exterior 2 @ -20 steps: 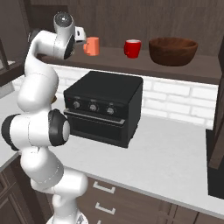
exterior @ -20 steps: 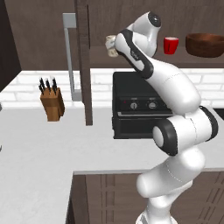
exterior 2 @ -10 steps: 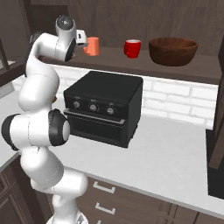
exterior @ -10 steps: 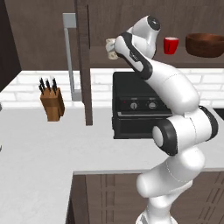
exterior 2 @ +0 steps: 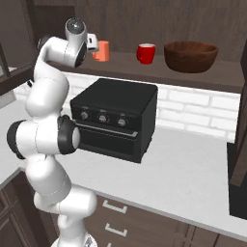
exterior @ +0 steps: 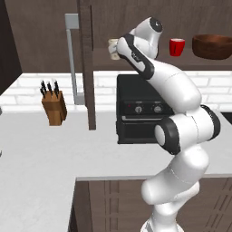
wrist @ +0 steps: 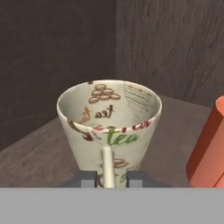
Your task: Gather all objects into one cabinet and sort the glasses and bowls to opposite sides.
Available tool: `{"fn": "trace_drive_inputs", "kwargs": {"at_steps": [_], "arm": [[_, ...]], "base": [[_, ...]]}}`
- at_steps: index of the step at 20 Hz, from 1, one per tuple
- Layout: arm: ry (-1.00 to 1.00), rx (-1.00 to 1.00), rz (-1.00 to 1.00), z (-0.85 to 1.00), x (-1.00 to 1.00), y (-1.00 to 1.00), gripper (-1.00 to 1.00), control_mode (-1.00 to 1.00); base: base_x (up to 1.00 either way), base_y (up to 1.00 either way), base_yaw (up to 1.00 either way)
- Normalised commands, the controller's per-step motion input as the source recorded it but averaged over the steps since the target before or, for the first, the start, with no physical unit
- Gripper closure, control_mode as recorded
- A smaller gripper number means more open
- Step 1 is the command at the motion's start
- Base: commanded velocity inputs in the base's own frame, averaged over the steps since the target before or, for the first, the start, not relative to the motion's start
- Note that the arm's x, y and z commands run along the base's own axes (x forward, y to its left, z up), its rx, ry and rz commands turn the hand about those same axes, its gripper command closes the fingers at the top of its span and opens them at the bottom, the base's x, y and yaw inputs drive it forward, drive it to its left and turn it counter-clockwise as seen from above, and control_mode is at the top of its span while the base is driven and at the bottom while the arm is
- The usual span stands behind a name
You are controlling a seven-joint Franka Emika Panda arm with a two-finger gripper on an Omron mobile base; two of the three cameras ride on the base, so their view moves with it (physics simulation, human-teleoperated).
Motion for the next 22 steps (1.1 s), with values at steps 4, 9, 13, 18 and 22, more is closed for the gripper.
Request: {"fn": "trace_drive_inputs", "kwargs": {"at_steps": [4, 9, 13, 18, 22], "arm": [[0.01, 0.00, 0.00, -0.22, 0.06, 0.00, -1.00, -1.00], [0.00, 0.00, 0.00, 0.01, -0.13, 0.00, -1.00, -1.00], [0.00, 0.00, -0.02, 0.20, -0.41, -0.08, -1.00, -1.00], [0.00, 0.00, -0.08, 0.14, -0.85, -0.20, -1.00, -1.00], [0.00, 0.00, -0.17, 0.07, -0.90, -0.45, -1.00, -1.00]], "base": [[0.00, 0.00, 0.00], [0.00, 0.00, 0.00], [0.00, 0.00, 0.00], [0.00, 0.00, 0.00], [0.00, 0.00, 0.00]]}}
